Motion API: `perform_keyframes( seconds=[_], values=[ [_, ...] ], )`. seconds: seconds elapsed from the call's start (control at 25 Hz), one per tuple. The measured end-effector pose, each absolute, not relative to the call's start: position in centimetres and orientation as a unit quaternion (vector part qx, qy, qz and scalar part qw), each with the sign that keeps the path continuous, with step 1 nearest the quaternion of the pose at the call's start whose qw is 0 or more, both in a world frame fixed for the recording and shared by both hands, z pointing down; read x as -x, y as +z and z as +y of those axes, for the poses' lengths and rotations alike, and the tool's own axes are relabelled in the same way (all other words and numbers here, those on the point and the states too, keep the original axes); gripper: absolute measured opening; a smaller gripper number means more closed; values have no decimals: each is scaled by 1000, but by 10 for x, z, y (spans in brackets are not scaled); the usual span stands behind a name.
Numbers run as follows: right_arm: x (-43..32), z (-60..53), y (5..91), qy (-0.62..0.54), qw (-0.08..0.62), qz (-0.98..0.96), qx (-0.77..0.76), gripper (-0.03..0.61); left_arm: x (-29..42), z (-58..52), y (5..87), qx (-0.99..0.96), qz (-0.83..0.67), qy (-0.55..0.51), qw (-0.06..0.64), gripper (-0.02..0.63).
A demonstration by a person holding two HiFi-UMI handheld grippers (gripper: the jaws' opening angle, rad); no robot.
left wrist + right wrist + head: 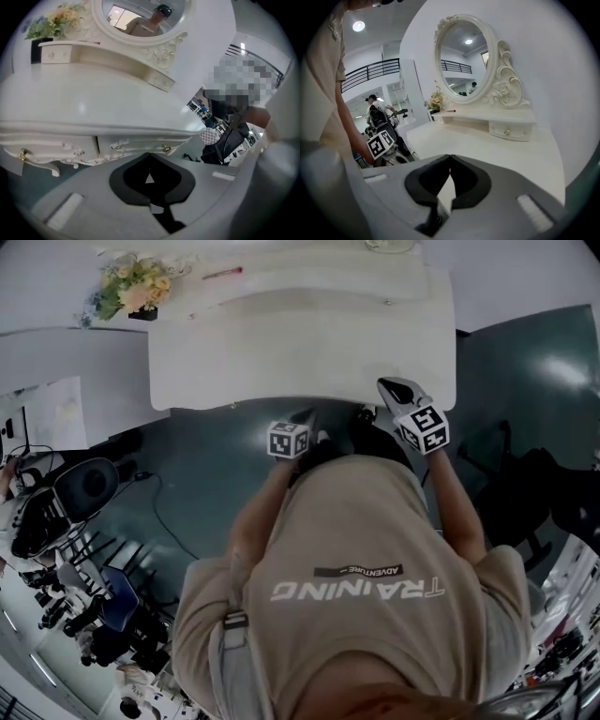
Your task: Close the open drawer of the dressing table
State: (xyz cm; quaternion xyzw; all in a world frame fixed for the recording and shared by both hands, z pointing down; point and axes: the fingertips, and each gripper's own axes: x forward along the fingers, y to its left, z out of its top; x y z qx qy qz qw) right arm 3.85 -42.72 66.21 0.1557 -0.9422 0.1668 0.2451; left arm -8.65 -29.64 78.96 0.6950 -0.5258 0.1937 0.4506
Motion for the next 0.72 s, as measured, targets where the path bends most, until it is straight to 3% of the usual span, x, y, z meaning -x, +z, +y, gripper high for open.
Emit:
perform_keyframes(
  seconds=[0.2,0.44,0.72],
  values=[
    [-35,-360,649,176,247,-928,-216,3,102,-272,760,-750,-498,196,389,-2],
    [-82,-290,647,192,268,-896,-297,3,109,-277,739,-782,-493,166,343,0],
    [-116,-270,615,204,229,-880,-363,3,92,-294,638,-827,-494,115,242,0]
  ],
)
